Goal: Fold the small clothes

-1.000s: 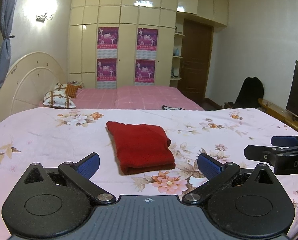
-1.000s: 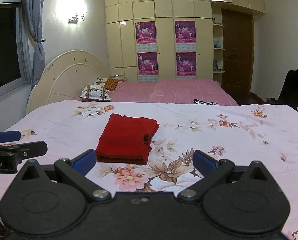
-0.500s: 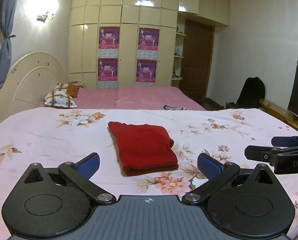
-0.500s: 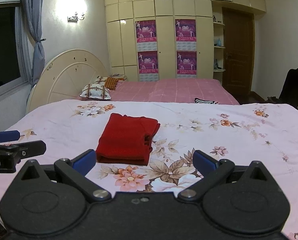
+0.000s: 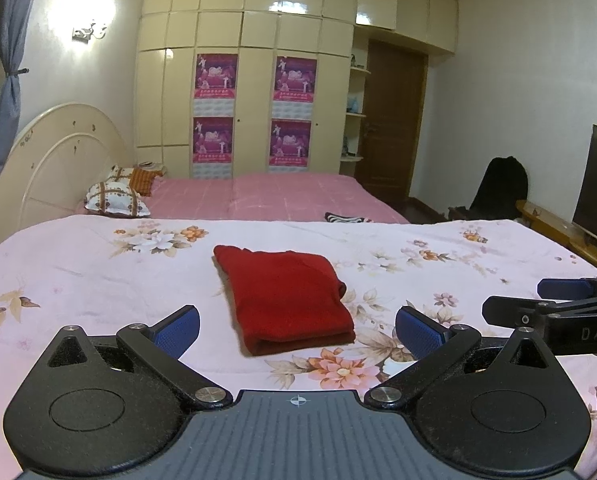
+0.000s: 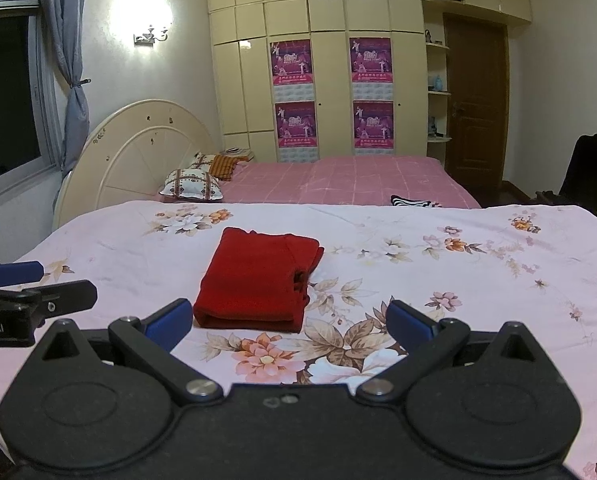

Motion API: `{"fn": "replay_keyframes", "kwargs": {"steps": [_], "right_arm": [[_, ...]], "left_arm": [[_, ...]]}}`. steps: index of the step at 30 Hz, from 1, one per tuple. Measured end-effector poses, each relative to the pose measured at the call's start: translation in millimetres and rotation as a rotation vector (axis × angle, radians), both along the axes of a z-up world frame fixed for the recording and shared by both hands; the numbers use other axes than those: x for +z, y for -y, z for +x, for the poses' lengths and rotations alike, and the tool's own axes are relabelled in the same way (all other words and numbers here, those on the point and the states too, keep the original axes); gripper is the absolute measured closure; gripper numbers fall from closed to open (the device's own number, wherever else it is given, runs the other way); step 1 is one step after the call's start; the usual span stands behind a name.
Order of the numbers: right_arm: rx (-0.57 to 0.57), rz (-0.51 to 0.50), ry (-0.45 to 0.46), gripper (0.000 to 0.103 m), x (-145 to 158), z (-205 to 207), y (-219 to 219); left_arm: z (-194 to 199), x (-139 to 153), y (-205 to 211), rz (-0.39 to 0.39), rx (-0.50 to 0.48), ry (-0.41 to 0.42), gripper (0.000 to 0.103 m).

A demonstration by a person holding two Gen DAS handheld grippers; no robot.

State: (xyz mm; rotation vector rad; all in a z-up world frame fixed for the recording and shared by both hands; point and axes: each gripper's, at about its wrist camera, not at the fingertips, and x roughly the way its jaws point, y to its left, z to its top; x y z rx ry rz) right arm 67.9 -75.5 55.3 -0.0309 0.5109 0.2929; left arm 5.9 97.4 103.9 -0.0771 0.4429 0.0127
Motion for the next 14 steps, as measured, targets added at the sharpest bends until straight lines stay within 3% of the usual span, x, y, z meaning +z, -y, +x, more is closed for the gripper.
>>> {"fn": "replay_keyframes", "kwargs": {"steps": [14], "right_arm": [[0.0, 0.004, -0.003, 0.001, -0.4, 1.8, -4.3]], "left_arm": [[1.6, 2.7, -0.2, 0.013, -0.005, 0.028, 0.0]]}}
